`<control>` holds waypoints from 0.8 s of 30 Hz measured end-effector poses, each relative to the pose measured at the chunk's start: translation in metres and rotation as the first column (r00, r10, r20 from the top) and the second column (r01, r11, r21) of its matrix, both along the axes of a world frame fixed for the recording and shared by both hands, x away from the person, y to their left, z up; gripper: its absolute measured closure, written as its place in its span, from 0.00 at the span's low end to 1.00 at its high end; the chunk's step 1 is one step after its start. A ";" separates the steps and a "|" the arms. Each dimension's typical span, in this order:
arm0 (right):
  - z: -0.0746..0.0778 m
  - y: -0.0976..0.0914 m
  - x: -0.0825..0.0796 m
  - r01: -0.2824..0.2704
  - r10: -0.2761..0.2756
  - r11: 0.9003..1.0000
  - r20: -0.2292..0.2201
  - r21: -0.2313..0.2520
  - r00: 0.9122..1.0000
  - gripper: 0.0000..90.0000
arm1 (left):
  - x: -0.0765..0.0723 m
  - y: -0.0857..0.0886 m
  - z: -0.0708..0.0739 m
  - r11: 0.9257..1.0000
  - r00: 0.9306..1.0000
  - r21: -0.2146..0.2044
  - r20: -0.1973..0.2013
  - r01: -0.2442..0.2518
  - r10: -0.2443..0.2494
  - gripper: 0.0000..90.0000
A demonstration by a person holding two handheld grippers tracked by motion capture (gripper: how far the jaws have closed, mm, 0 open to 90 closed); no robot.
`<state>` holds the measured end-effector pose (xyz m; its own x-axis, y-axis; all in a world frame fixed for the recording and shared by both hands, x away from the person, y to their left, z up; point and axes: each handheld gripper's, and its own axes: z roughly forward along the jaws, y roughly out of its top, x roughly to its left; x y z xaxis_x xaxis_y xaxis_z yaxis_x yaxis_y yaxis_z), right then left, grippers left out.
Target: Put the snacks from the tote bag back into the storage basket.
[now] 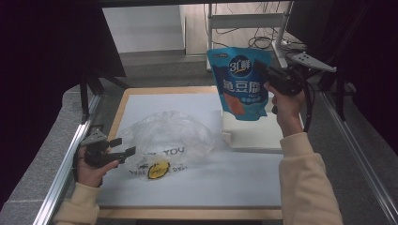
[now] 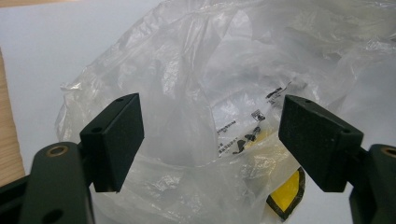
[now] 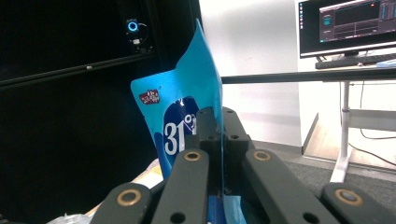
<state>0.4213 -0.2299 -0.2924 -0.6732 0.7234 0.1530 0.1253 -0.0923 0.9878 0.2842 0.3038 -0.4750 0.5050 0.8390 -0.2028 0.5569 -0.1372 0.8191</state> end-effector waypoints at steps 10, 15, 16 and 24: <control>-0.011 -0.008 0.009 0.022 -0.022 1.000 -0.018 -0.004 1.000 0.99 | 0.001 0.001 -0.001 1.000 1.000 -0.004 -0.007 -0.005 0.005 0.25; -0.020 -0.010 0.014 0.026 -0.026 1.000 -0.034 -0.004 0.999 0.99 | 0.001 0.000 -0.001 1.000 1.000 0.003 -0.006 -0.002 0.002 0.25; -0.022 -0.011 0.016 0.027 -0.027 1.000 -0.035 -0.004 0.999 0.99 | 0.001 0.000 -0.001 1.000 1.000 0.003 -0.006 -0.002 0.002 0.25; -0.034 -0.011 0.024 0.027 -0.027 1.000 -0.056 -0.001 0.998 0.99 | 0.002 -0.001 -0.002 1.000 1.000 0.002 -0.010 -0.004 0.004 0.25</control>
<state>0.4450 -0.2411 -0.3267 -0.6438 0.7413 0.1896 0.1778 -0.0961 0.9794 0.2863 0.3032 -0.4767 0.4999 0.8413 -0.2056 0.5652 -0.1371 0.8135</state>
